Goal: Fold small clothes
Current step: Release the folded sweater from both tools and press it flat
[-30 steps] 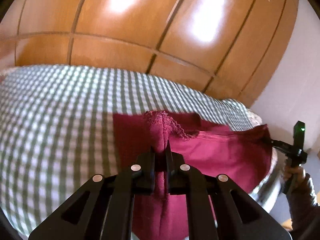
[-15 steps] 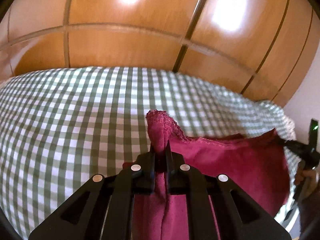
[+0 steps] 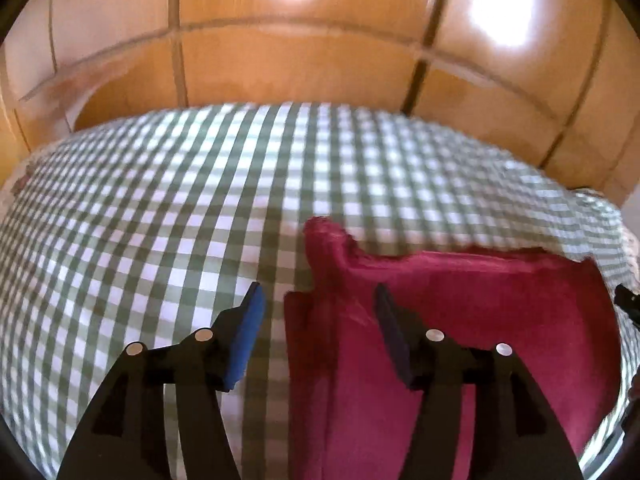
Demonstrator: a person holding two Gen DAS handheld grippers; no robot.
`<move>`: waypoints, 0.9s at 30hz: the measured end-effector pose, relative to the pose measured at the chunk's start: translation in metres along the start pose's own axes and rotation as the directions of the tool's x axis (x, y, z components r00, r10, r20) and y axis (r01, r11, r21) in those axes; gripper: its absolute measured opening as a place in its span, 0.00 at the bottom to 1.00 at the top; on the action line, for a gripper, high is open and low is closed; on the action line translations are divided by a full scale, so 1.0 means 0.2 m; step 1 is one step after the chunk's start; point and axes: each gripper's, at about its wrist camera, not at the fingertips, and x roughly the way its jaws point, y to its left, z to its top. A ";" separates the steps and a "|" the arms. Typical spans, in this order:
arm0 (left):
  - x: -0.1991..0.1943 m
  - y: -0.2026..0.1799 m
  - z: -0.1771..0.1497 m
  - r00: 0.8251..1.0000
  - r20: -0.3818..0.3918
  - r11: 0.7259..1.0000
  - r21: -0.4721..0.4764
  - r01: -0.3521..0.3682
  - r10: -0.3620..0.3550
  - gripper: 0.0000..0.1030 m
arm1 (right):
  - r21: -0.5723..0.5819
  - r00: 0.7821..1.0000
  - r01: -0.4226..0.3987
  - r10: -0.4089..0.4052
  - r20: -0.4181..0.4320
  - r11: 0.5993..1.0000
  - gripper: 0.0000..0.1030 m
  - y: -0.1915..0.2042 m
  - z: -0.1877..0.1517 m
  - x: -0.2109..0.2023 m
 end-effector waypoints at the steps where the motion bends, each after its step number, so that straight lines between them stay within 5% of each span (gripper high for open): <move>1: -0.05 0.00 -0.04 1.000 0.013 1.000 0.010 0.006 -0.006 0.55 | -0.002 1.000 -0.010 0.010 -0.004 1.000 0.43 -0.01 -0.04 -0.05; 3: -0.12 0.00 -0.10 0.999 0.024 1.000 0.012 0.025 -0.026 0.65 | -0.007 0.999 -0.029 0.029 -0.019 1.000 0.44 -0.05 -0.16 -0.16; 10: -0.27 0.12 -0.43 0.992 -0.013 0.990 -0.052 0.128 -0.129 0.65 | 0.000 0.990 -0.082 0.082 -0.116 0.997 0.53 -0.12 -0.51 -0.31; 12: -0.30 0.14 -0.50 0.987 -0.025 0.986 -0.066 0.155 -0.157 0.65 | -0.005 0.990 -0.056 0.055 -0.132 0.998 0.44 -0.11 -0.56 -0.29; 13: -0.31 0.15 -0.55 0.987 -0.035 0.986 -0.068 0.154 -0.156 0.65 | -0.025 0.989 -0.004 0.000 -0.147 1.000 0.14 -0.10 -0.58 -0.27; 19: -0.28 0.15 -0.65 0.992 -0.077 0.994 -0.030 0.103 -0.105 0.61 | -0.082 0.992 0.077 -0.084 -0.089 0.994 0.11 -0.07 -0.55 -0.33; 20: -0.28 0.15 -0.66 0.992 -0.074 0.995 -0.030 0.098 -0.100 0.62 | -0.108 0.987 0.118 -0.128 -0.092 0.987 0.01 -0.07 -0.56 -0.30; 22: -0.29 0.14 -0.66 0.994 -0.068 0.996 -0.031 0.085 -0.087 0.61 | -0.096 0.963 0.223 -0.235 -0.132 0.970 0.00 -0.15 -0.59 -0.20; 27: -0.38 0.16 -0.65 0.997 -0.029 0.997 -0.036 0.071 -0.072 0.61 | 0.023 0.986 0.160 -0.158 -0.057 0.987 0.05 -0.22 -0.59 -0.33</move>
